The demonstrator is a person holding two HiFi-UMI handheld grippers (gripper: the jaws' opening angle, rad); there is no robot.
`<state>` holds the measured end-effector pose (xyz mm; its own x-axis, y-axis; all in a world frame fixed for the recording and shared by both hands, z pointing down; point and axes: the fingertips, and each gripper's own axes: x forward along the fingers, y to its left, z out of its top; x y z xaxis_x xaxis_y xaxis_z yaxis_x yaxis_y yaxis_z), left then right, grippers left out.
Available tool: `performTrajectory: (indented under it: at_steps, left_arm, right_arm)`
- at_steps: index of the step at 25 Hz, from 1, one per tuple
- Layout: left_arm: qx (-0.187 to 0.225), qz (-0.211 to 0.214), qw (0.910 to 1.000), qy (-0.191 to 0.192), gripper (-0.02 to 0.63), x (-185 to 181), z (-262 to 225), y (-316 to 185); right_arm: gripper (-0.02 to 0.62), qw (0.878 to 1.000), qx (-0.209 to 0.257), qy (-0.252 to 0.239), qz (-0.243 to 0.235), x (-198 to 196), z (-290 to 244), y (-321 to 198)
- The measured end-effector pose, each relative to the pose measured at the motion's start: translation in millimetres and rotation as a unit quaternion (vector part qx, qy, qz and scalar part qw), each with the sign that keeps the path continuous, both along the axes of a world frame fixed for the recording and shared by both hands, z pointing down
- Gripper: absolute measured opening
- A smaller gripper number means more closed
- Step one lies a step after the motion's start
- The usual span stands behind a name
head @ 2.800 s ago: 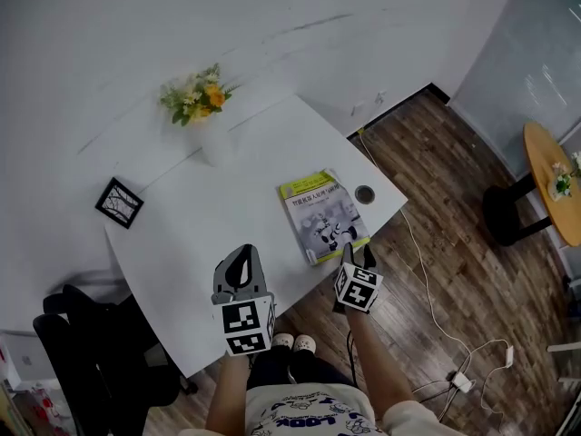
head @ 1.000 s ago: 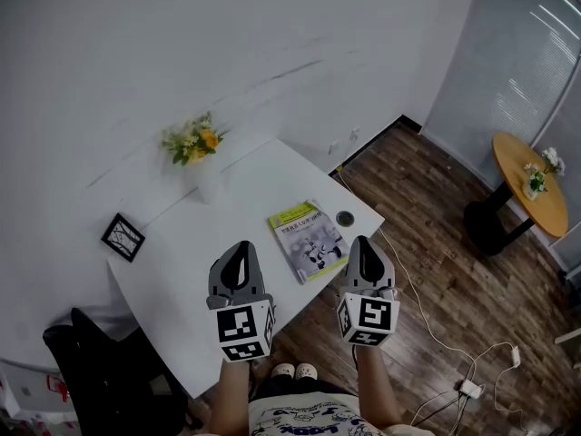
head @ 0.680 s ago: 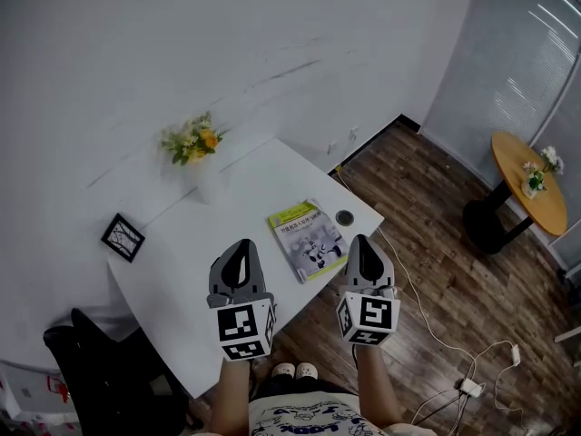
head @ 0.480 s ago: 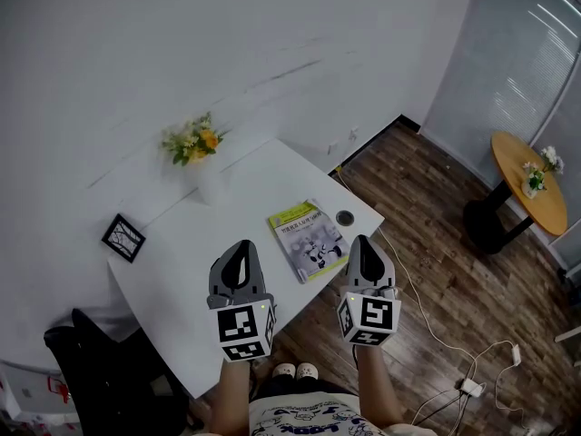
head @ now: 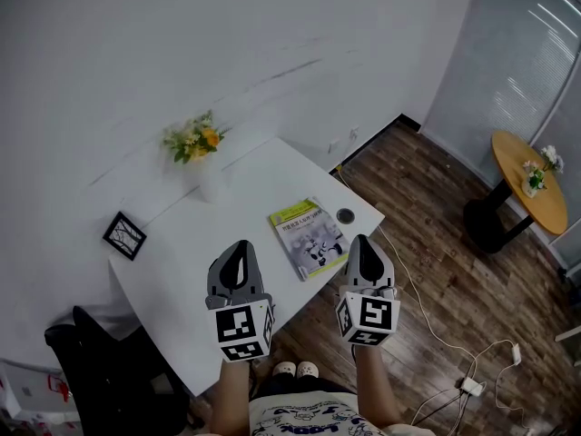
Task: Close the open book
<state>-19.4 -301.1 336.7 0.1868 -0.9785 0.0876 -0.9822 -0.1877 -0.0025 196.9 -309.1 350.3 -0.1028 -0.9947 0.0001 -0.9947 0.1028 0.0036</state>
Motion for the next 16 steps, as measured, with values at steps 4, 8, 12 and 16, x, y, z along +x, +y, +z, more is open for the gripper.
performTrajectory:
  at_steps: [4,8,12,16]
  left_arm:
    - [-0.001,-0.002,1.0,0.002,0.025,-1.5,0.8,2.4]
    - [0.0,-0.004,1.0,0.002,0.024,-2.7,0.6,3.3]
    - [-0.001,-0.006,1.0,0.003,0.024,-3.2,1.4,4.3]
    - [0.001,-0.007,1.0,0.004,0.023,-3.9,0.1,7.1]
  right_arm:
    - [0.028,1.0,-0.001,0.002,0.0,-0.7,0.6,2.1]
    - [0.028,1.0,-0.002,0.003,-0.002,-1.5,0.5,2.9]
    - [0.028,1.0,-0.001,0.004,-0.001,-0.2,0.2,4.2]
    - [0.028,1.0,0.001,0.001,-0.001,1.4,-1.9,7.0]
